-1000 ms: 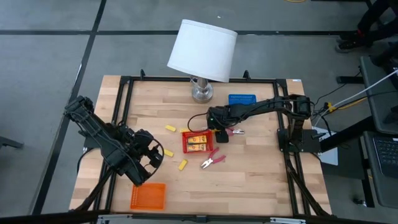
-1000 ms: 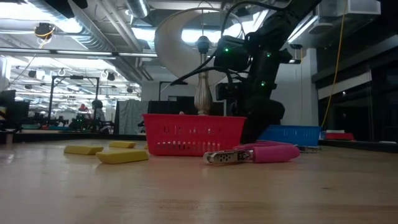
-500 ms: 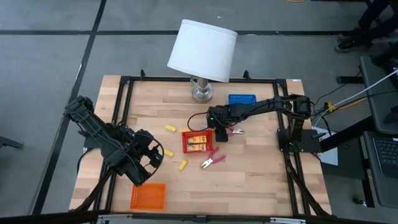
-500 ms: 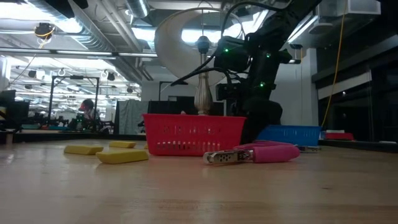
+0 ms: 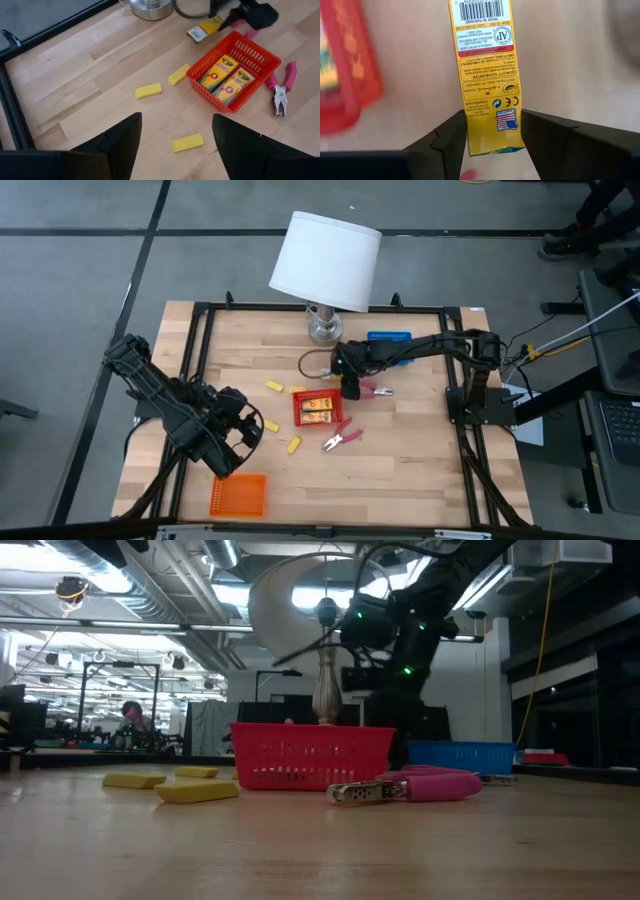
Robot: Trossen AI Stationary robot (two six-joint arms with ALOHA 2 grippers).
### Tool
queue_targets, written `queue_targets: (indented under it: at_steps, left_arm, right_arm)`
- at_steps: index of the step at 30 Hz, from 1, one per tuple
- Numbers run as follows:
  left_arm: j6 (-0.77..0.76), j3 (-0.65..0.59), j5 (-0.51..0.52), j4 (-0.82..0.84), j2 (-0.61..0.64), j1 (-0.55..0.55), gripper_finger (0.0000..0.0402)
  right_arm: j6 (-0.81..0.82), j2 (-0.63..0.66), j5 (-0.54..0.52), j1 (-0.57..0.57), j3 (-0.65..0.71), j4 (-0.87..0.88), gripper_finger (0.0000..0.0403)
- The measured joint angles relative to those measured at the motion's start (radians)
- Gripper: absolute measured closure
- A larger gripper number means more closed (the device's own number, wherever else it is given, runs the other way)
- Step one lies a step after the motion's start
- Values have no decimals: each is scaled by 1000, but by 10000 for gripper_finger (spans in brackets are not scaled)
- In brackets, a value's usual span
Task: Pick & Place School Supplies
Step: Put the yellow crayon box into the red bin
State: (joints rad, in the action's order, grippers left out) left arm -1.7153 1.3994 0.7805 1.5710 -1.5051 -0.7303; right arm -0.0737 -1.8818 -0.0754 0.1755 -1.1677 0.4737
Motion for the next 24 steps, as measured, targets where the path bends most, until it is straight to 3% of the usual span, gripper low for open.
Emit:
queue_targets:
  at_steps: [8,15,20,24]
  left_arm:
    - [0,0,12,0,0,0,162]
    - [8,0,12,0,0,0,162]
    - [15,0,17,0,0,-1,162]
    - [26,0,19,0,0,-3,162]
  right_arm:
    - [7,1,47,35,-162,69,225]
    - [150,3,201,-91,-196,89,225]
    - [221,3,192,-222,-196,88,225]
    - [252,-3,99,-284,-196,84,224]
